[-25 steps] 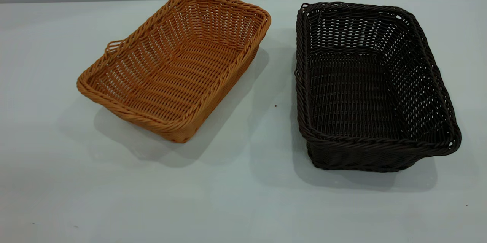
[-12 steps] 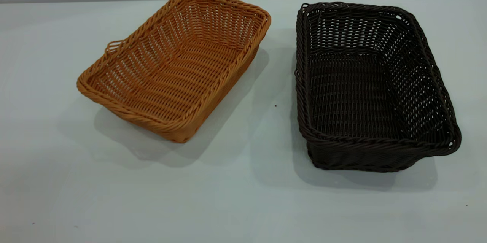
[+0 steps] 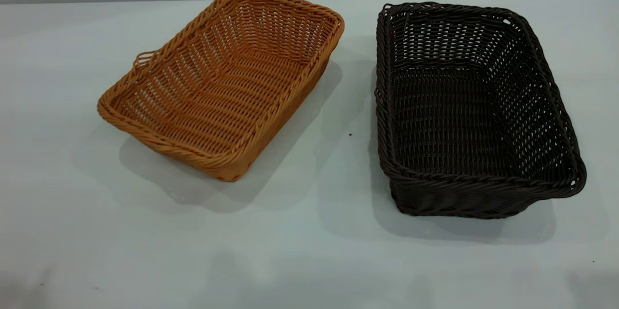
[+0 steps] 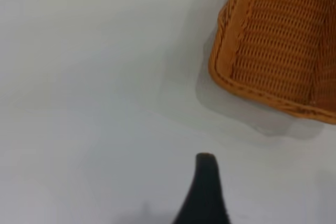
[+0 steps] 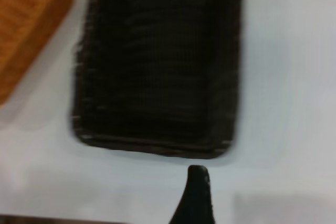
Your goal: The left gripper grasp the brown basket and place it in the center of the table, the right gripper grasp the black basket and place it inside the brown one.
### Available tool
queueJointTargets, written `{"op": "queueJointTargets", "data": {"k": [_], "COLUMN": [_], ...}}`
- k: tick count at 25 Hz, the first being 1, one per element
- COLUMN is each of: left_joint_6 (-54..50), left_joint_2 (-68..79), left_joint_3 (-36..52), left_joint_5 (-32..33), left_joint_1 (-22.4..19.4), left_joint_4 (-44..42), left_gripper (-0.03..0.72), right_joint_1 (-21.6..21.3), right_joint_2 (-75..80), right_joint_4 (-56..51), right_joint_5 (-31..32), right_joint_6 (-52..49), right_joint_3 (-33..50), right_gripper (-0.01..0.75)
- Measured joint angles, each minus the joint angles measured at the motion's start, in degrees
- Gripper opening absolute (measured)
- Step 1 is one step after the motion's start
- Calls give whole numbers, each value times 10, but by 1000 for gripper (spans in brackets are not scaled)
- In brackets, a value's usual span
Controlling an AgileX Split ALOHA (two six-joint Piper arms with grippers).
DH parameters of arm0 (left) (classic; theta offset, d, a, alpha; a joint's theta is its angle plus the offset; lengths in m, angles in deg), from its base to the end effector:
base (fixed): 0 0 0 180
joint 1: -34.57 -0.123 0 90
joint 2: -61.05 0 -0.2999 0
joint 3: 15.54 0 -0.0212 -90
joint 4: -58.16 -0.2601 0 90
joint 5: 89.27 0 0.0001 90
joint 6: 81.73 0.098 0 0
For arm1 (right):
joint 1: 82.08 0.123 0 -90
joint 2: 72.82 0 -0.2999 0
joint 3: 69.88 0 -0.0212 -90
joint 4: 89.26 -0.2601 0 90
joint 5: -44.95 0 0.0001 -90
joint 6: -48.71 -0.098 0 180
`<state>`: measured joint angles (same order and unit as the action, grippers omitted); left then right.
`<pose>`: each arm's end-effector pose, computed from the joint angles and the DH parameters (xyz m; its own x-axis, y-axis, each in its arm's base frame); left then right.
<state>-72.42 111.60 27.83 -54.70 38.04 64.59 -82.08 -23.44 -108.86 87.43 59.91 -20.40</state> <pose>0.1464 -0.0151 0.2972 -0.6097 0.1069 -0.7854 0.1532 0.9881 0.0155 0.1267 0.0222 0.2587 -0.7696 0.0597 -0.6358 -0.0997 0.9722 0.2120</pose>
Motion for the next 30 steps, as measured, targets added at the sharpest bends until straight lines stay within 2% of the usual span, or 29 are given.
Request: {"op": "queueJointTargets", "data": {"k": [7,11,16,18,20,23,27,30], "left_joint_6": [87,132,185,194,197,198,198,198], "left_joint_2": [200,289,376,398,412,423,425,426], "left_joint_3": [-47,-82,-136,-152,-164,-168,-168,-168], "left_joint_5": [-100,-132,-139,-141,-142,-142,-142,-142], "left_joint_1": [0,0,0,0,0,0,0,0], "left_joint_4": [75,121,182,203,217,222,222,222], "left_gripper": [602,594,591,591,591,591,591,591], "right_joint_1": [1,19,128,171,196,208,211,211], "right_joint_2": [210,337,473,519,564,632,690,709], "right_joint_4": [-301,-408,-522,-599,-702,-799,-822,-823], "right_joint_5": [-7,-15,-35,-63,-91,-105,-119,-156], "right_joint_6": [206,244,231,228,232,215,127,103], "right_joint_3": [-1,-4,-6,-7,-8,-17,-36,-54], "right_gripper": [584,584,584,584,584,584,584,585]}}
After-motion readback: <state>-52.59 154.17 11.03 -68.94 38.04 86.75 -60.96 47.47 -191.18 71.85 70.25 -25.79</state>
